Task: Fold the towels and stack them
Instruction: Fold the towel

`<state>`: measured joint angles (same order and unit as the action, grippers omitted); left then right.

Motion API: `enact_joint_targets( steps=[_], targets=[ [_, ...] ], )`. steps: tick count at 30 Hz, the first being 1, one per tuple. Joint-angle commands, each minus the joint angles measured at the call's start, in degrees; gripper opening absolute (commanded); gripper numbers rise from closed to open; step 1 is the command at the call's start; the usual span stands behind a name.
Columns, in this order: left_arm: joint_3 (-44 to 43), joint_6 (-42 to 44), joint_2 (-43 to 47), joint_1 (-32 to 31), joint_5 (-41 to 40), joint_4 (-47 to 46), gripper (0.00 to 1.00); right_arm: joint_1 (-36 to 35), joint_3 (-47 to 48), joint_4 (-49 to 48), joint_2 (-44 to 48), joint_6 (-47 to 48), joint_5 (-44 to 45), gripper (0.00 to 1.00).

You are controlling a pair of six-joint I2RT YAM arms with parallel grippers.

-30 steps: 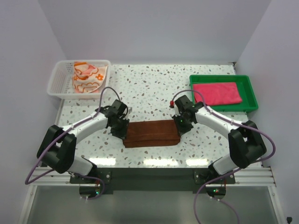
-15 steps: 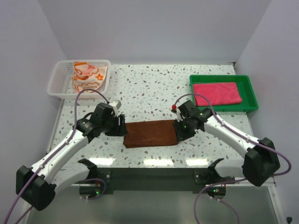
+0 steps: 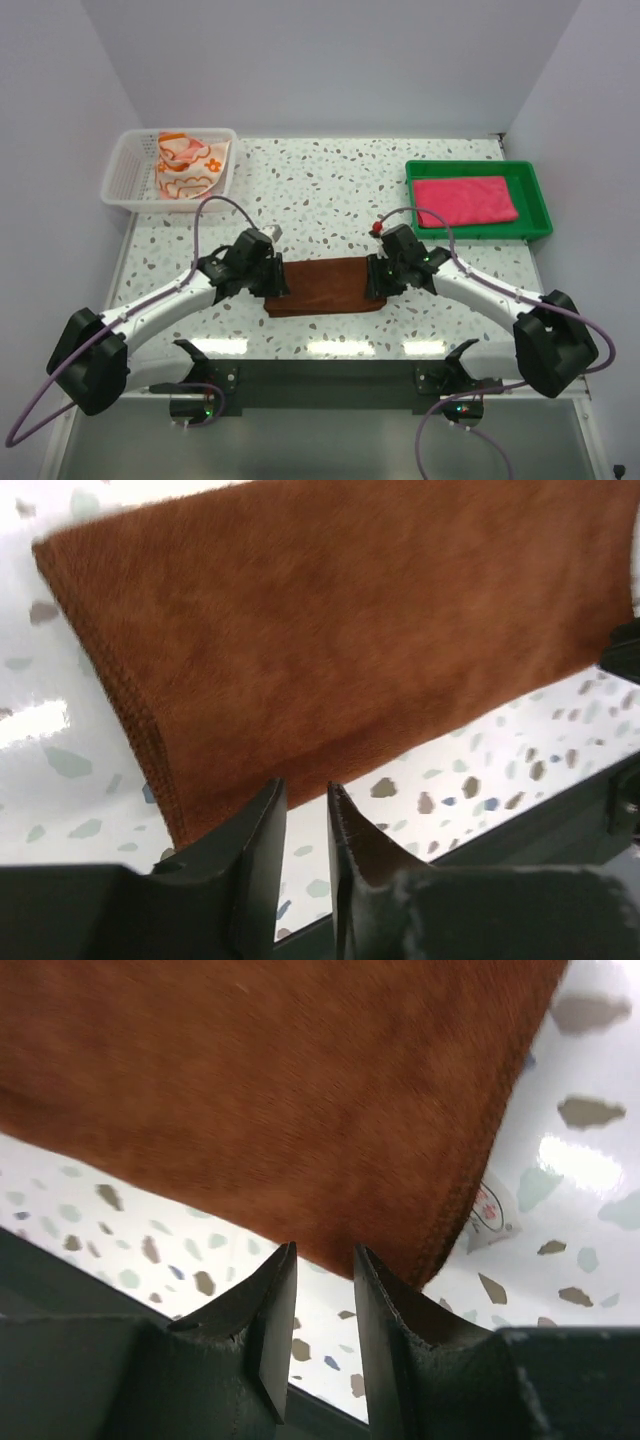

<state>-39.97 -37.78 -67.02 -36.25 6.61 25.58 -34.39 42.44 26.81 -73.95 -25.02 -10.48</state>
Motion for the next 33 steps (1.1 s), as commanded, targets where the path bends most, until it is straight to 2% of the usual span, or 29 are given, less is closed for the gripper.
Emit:
enact_joint_targets(
  steps=[1,5,11,13,16,18,21,26,33],
  targets=[
    [4.89,-5.72,-1.26,-1.28,-4.14,-4.93,0.26,-0.06,-4.45,-7.55,-0.49,-5.82,2.83,0.33],
    [10.59,-9.85,-0.04,-1.37,-4.94,-5.46,0.22,-0.06,-9.38,-8.53,0.3,-8.12,6.08,0.32],
    [11.14,-13.28,6.28,-1.37,-10.73,0.16,0.17,-0.06,-9.75,-3.26,6.87,-9.7,12.67,0.31],
    [10.0,-13.64,9.17,-1.37,-12.32,2.01,0.19,0.03,-8.78,-3.25,8.82,-8.66,12.24,0.32],
    [5.7,-12.76,9.81,-1.37,-13.73,2.8,0.28,0.03,-5.09,-3.25,9.62,-6.55,12.24,0.32],
    [1.57,-11.53,7.71,-1.37,-13.73,2.98,0.34,0.73,-2.02,-4.04,7.44,-5.49,12.24,0.32],
    [-1.6,-9.86,4.11,-1.37,-14.7,0.01,0.35,2.13,1.33,-5.97,2.61,-3.55,12.15,0.3],
    [-2.84,-7.49,-3.8,-1.19,-16.98,-4.48,0.28,5.64,3.09,-12.82,-4.43,-2.67,10.66,0.22],
    [1.64,-8.54,-12.85,-1.19,-19.71,-7.74,0.2,10.22,1.16,-17.84,-11.74,-2.58,8.64,0.2]
  ],
)
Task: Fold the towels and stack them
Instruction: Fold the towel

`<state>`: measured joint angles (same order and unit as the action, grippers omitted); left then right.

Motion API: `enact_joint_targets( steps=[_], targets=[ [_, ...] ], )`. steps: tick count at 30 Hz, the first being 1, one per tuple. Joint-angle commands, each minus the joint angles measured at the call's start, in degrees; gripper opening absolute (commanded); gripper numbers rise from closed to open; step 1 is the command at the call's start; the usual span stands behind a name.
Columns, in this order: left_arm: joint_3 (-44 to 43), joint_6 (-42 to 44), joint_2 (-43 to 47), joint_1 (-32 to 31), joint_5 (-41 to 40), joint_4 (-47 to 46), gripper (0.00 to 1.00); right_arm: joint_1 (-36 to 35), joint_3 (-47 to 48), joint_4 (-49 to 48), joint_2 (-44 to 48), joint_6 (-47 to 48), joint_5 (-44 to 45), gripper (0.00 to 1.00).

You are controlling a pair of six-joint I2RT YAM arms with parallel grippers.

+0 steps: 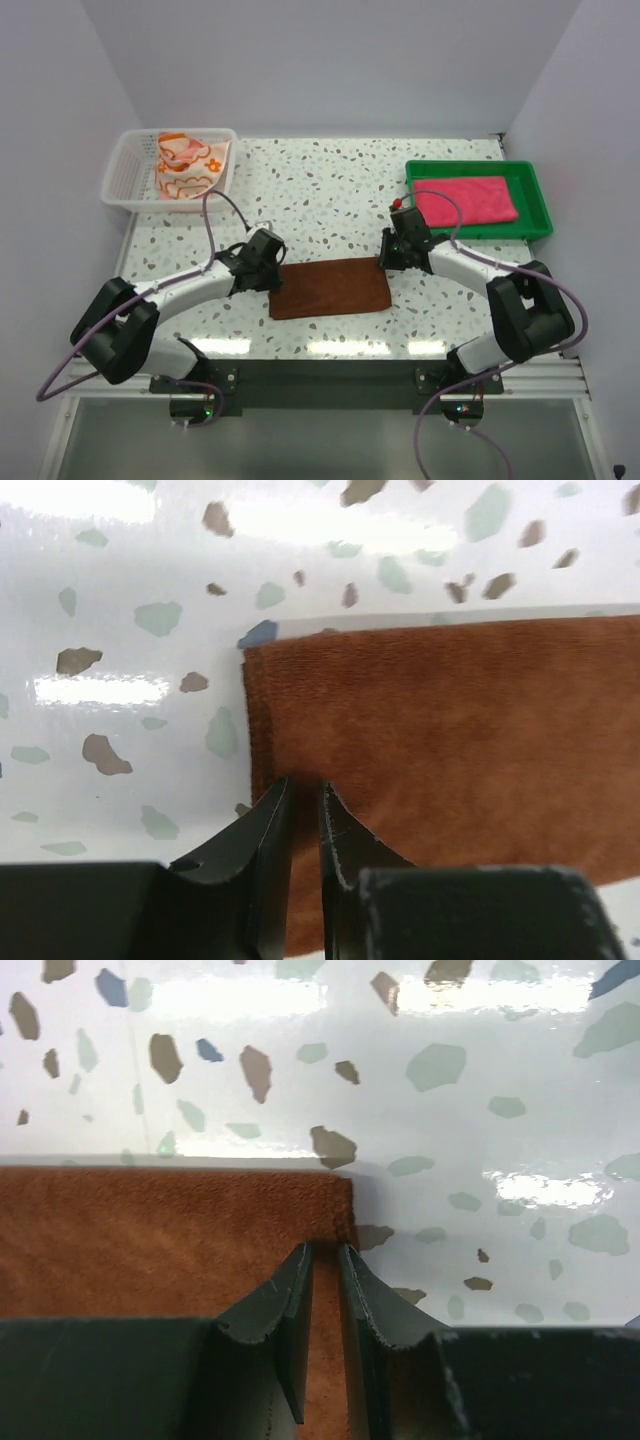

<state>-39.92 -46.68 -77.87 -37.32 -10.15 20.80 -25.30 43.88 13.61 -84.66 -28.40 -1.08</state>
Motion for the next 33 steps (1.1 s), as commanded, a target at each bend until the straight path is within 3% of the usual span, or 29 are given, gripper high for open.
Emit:
enact_joint_targets(
  steps=[1,7,10,11,16,17,20,22,26,30,33],
  targets=[
    [2.56,0.18,-2.55,-0.21,-3.73,-2.87,0.19,1.3,-0.72,-4.73,-1.29,0.63,-0.94,0.2],
    [2.31,2.46,-2.64,3.74,-7.86,0.03,0.19,1.83,-0.11,-0.7,0.02,1.77,-0.24,0.22],
    [-1.36,7.89,-2.12,6.2,-9.52,1.08,0.26,2.36,3.04,4.74,2.65,3.61,0.99,0.26],
    [-2.87,9.05,-2.03,6.38,-10.06,2.22,0.36,2.62,3.75,6.07,3.44,4.14,3.0,0.32],
    [-12.79,15.81,-1.5,3.14,-11.28,5.48,0.67,5.52,6.83,13.98,7.92,5.64,5.91,0.57],
    [-13.86,17.57,-1.41,0.35,-11.47,6.0,0.79,7.0,6.75,15.99,8.54,5.64,6.09,0.69],
    [-17.11,20.04,-1.41,-6.24,-10.33,6.28,0.91,10.35,5.08,18.9,10.39,4.94,5.92,0.91],
    [-19.13,20.83,-2.46,-10.47,-10.32,6.36,0.94,12.02,3.68,19.53,12.05,4.15,5.39,0.99],
    [-25.18,21.45,-8.86,-22.76,-10.68,7.59,0.94,15.27,-0.54,19.79,15.22,3.18,3.19,0.99],
    [-31.07,23.47,-18.69,-29.99,-11.55,7.94,0.83,15.63,-1.95,20.23,15.85,3.35,2.49,0.99],
    [-34.95,22.77,-23.28,-31.41,-11.65,8.47,0.74,15.72,-2.48,20.06,16.19,3.18,2.31,0.99]
  ],
)
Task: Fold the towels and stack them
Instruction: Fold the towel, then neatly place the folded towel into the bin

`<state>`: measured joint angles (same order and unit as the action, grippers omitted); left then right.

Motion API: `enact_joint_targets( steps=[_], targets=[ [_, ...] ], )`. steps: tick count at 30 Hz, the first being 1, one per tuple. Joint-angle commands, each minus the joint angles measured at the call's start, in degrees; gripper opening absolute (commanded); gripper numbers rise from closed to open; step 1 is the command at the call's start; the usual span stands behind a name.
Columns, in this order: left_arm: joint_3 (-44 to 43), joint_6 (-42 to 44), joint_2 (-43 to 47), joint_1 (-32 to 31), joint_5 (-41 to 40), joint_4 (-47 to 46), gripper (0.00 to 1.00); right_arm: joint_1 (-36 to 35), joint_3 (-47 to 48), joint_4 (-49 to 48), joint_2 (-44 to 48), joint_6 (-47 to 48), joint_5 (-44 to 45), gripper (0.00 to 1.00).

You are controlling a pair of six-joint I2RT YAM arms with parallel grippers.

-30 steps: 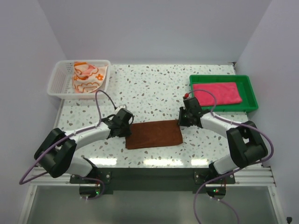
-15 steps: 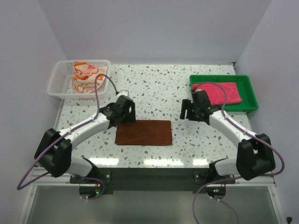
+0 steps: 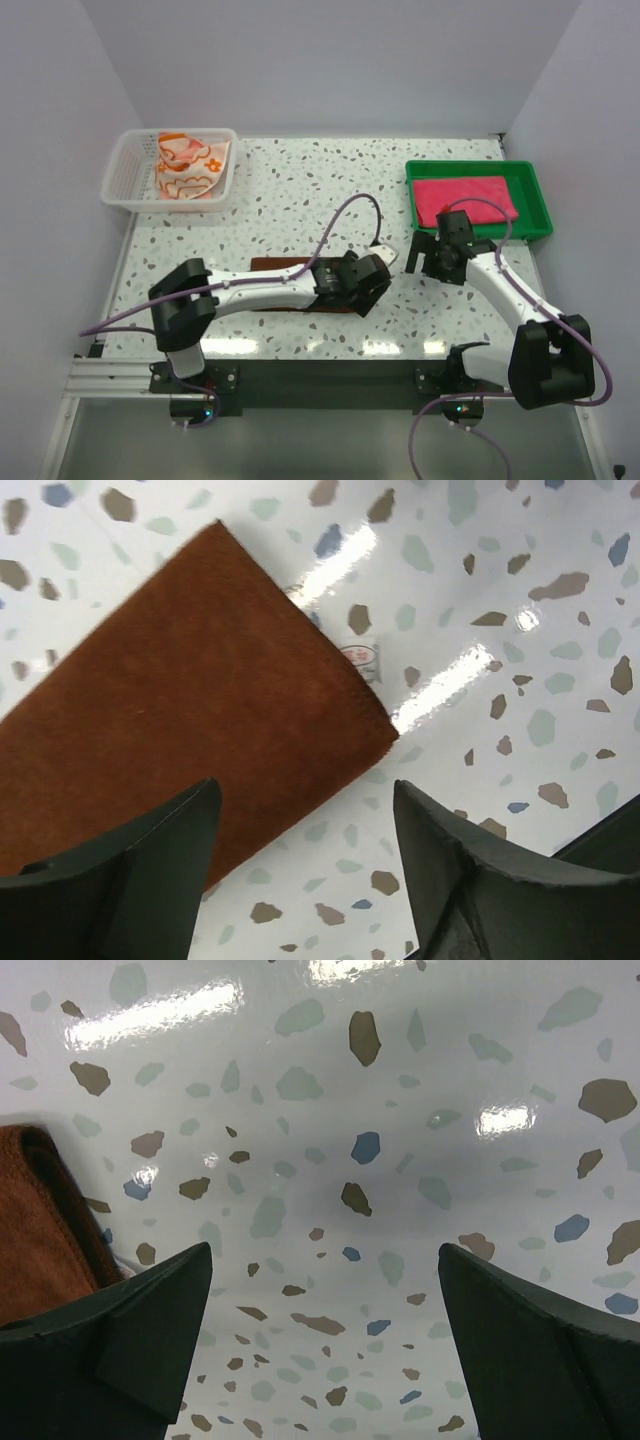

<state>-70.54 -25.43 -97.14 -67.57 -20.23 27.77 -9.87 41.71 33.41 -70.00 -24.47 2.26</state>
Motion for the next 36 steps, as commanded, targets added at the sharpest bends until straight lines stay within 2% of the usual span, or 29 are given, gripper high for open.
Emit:
enact_joint_targets(
  steps=[1,2,6,13,23,27,29,30,35,36],
  targets=[
    [-6.25,0.92,-5.24,-1.42,-0.79,1.59,0.72,0.29,-0.67,0.25,1.62,-0.76,-1.21,0.99],
    [-7.14,0.47,-7.51,-1.77,-0.43,1.5,0.67,0.2,-0.84,0.17,1.79,-0.84,-1.47,0.99],
    [-10.14,-1.11,-11.48,-2.04,0.45,2.03,0.62,0.29,-1.46,-0.54,1.8,-1.02,-2.09,0.99],
    [-12.16,-0.93,-17.02,-2.3,-0.16,2.02,0.58,0.29,-3.04,-3.17,1.44,-1.46,-5.42,0.99],
    [-14.97,-3.66,-22.3,-2.83,-1.57,8.0,0.55,0.29,-4.54,-4.93,1.35,-1.28,-7.09,0.99],
    [-14.1,-6.29,-23.88,-2.83,-2.01,10.55,0.33,0.29,-4.45,-5.72,1.71,-1.55,-8.59,0.99],
    [-13.05,-7.17,-24.5,-2.74,-2.36,10.64,0.14,0.29,-4.36,-6.16,1.71,-1.81,-9.9,0.99],
    [-12.61,-7.26,-24.58,-2.65,-2.62,10.38,0.0,0.29,-4.36,-6.68,1.62,-1.98,-10.34,0.99],
    [-10.14,-7.26,-19.41,-2.57,-3.59,7.22,0.0,0.38,-5.76,-11.25,1.44,-6.89,-17.19,0.99],
    [-9.97,-7.18,-18.44,-2.39,-3.07,6.08,0.0,0.2,-6.9,-14.31,0.75,-8.47,-21.47,0.99]
  ],
)
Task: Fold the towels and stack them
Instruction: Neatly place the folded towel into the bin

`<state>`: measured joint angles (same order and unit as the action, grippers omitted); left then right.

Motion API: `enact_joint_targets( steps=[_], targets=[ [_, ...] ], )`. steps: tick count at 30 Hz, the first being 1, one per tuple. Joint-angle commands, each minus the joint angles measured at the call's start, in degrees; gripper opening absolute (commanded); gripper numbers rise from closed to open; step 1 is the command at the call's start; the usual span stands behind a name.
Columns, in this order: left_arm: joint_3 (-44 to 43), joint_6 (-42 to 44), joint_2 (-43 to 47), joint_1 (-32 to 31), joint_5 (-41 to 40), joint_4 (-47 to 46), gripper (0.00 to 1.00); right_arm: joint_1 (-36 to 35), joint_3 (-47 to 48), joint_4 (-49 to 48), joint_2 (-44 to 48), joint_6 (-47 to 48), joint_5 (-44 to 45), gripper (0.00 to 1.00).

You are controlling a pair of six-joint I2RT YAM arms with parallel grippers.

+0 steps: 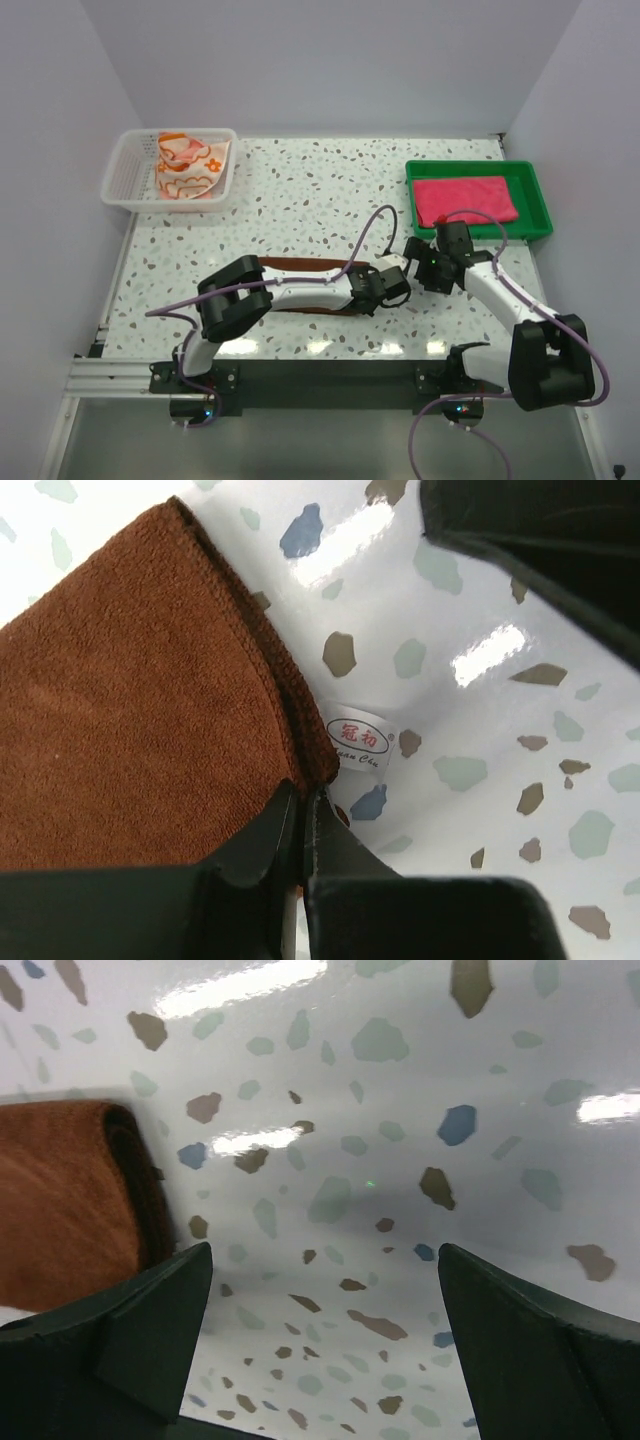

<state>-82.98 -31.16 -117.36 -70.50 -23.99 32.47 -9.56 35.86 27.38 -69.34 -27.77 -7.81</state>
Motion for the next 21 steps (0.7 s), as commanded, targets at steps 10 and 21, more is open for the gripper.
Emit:
enact_joint_targets(
  steps=[10,21],
  targets=[
    [2.74,-1.89,6.97,1.06,1.31,-1.27,0.0,-8.17,-7.02,-29.29,-7.91,-25.74,-18.73,0.99],
    [2.47,-2.68,8.55,1.68,0.35,-2.14,0.0,-14.17,-11.42,-42.49,-18.72,-35.77,-20.31,0.93]
  ],
)
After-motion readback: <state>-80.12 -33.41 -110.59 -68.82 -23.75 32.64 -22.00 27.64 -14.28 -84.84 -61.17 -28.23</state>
